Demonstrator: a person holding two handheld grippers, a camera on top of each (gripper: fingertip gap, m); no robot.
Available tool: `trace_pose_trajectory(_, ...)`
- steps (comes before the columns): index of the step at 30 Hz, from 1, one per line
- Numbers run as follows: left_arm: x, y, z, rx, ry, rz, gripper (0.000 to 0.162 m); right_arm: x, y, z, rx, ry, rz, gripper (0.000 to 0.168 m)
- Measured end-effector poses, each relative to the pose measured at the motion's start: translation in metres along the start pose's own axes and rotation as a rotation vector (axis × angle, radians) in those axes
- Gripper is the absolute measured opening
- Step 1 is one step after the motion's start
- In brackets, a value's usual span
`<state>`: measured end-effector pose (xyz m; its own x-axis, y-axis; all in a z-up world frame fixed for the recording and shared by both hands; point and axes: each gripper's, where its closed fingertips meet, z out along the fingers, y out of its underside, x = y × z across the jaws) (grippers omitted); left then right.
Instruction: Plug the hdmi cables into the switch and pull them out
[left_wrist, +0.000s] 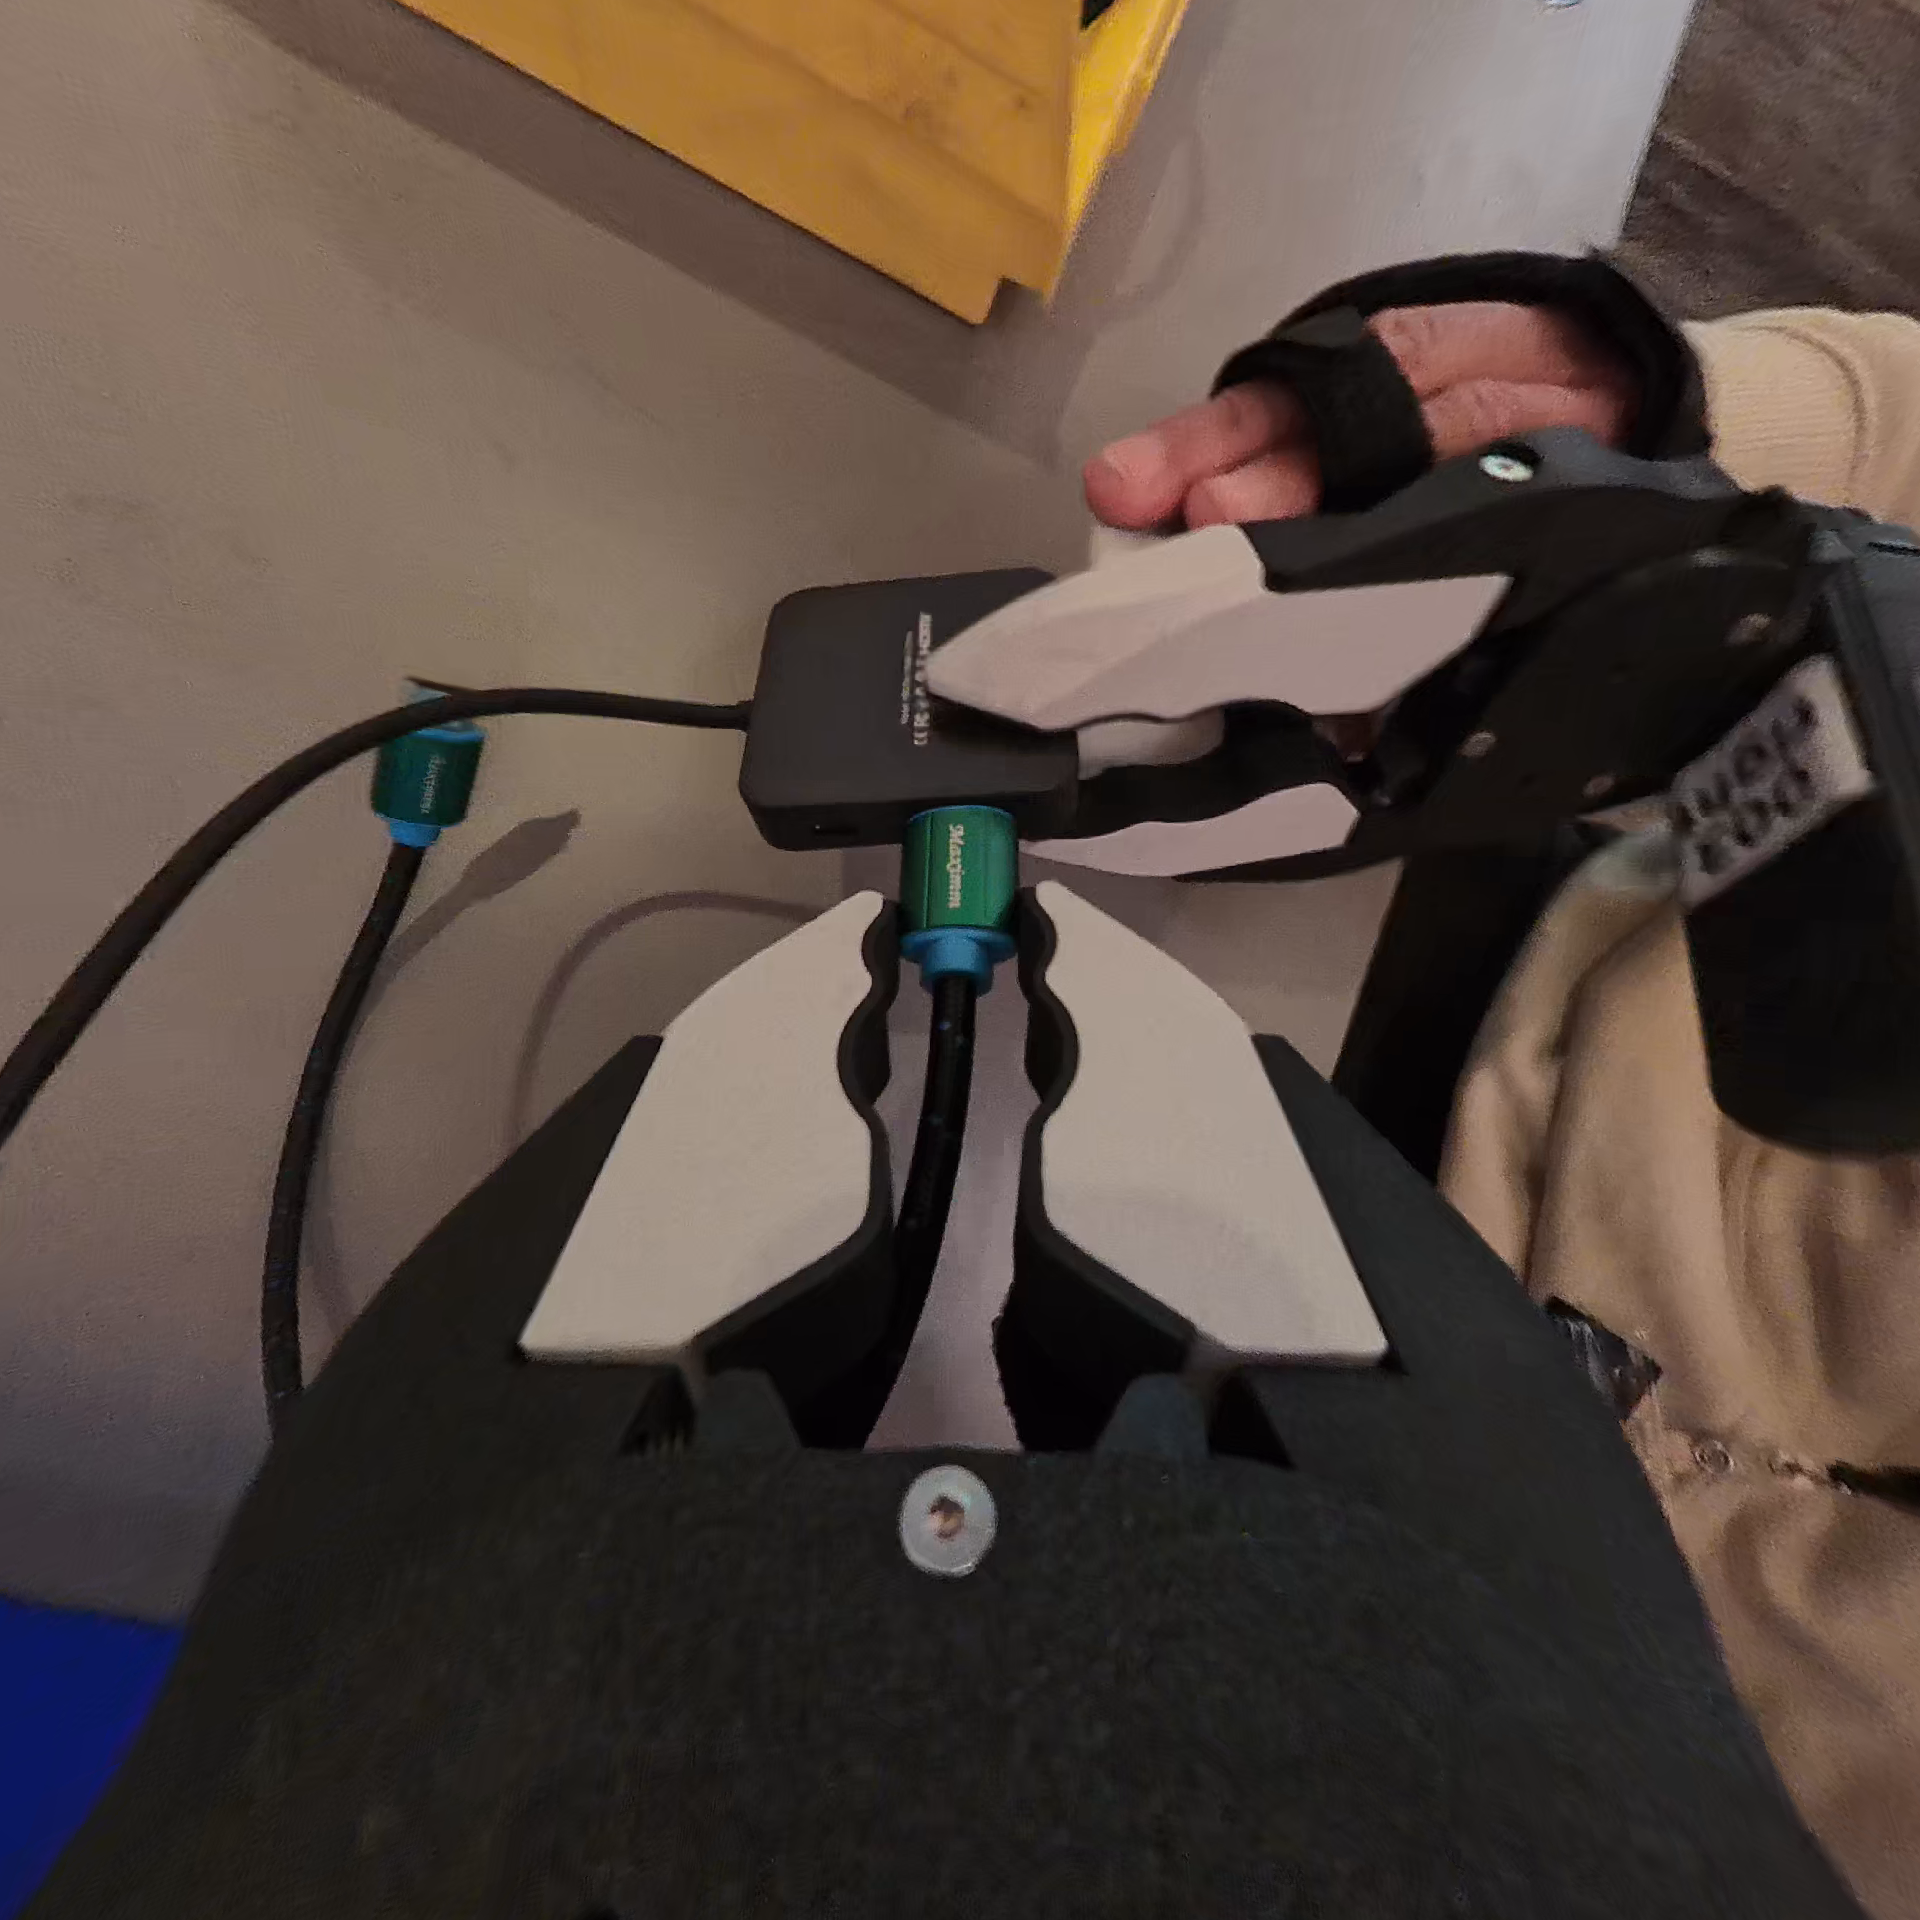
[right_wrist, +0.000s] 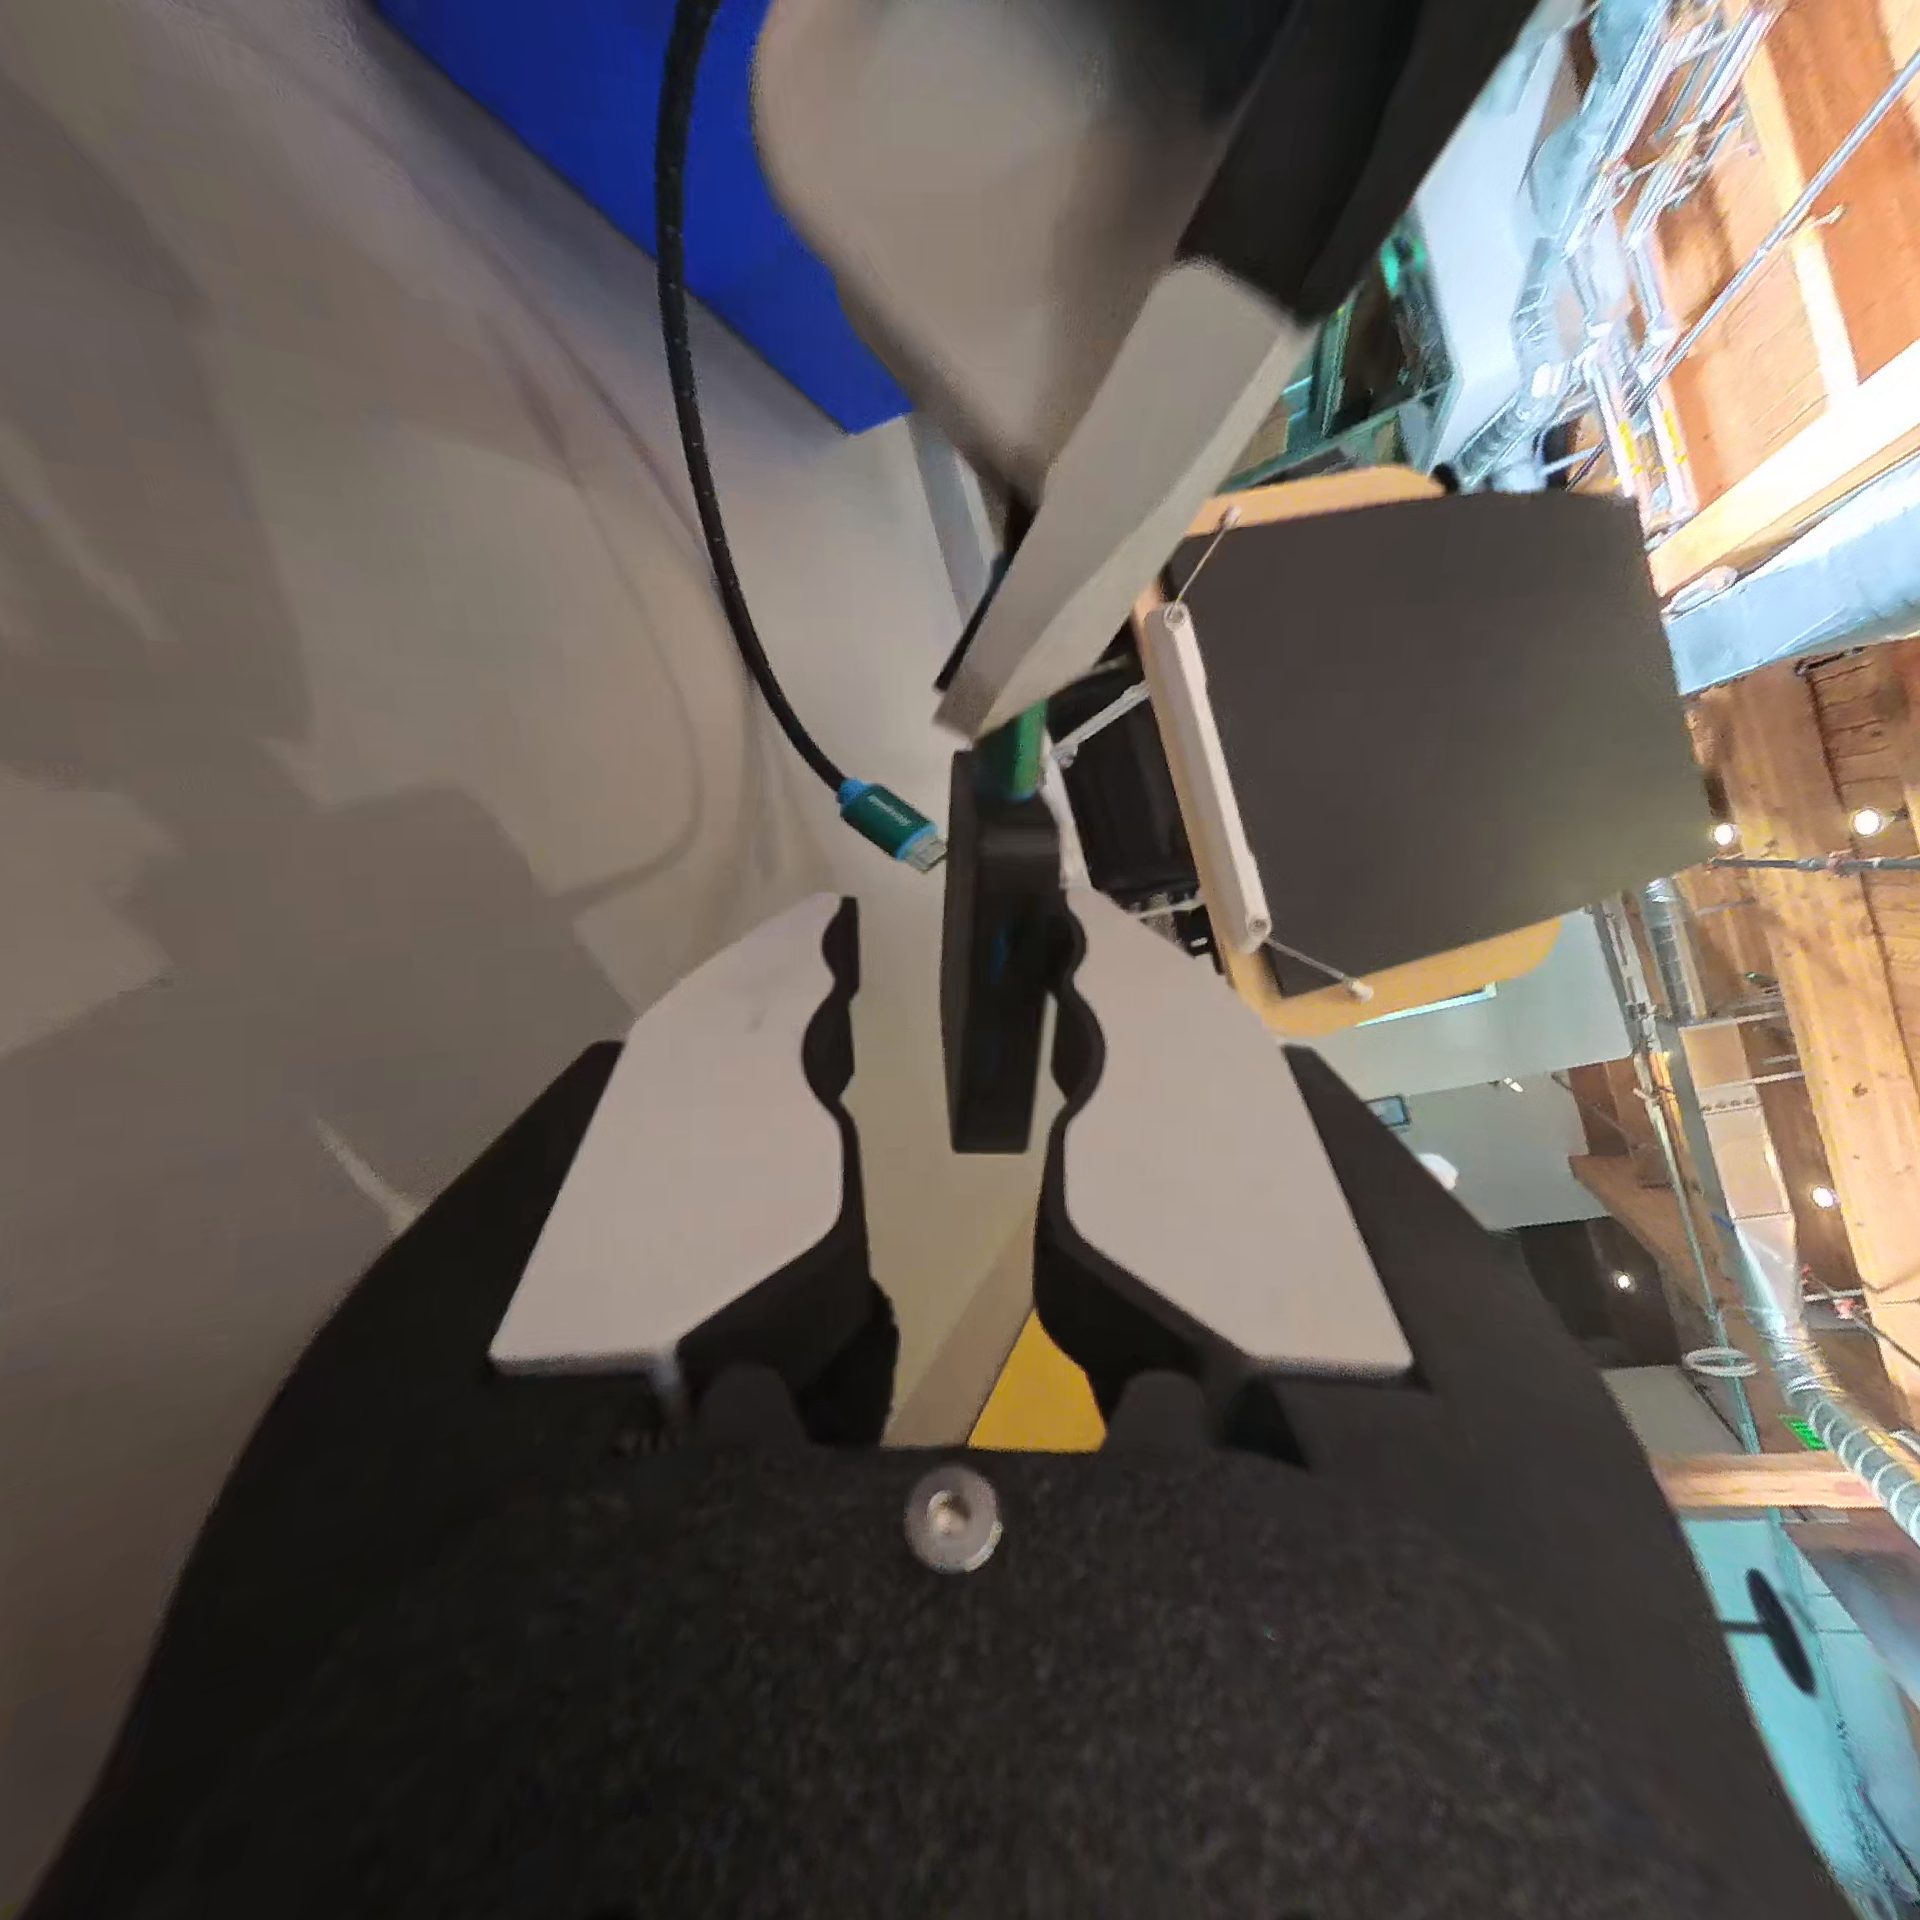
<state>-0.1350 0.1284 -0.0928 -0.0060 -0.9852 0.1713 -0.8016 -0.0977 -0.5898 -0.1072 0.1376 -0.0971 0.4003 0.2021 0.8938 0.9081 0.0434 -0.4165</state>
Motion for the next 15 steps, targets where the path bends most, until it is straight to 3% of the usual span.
trace_pose_trajectory(3, -0.003, 0.008, 0.002, -0.013, -0.104, 0.001, 0.021, 0.005, -0.011, 0.001, -0.006, 0.029, -0.020, 0.030)
trace_pose_trajectory(7, 0.005, 0.007, 0.002, 0.030, -0.101, -0.041, 0.021, 0.000, -0.016, 0.003, 0.010, 0.019, -0.034, 0.015)
trace_pose_trajectory(15, -0.001, 0.014, 0.003, 0.034, -0.207, 0.000, 0.021, -0.006, -0.014, 0.012, -0.037, 0.010, -0.083, 0.015)
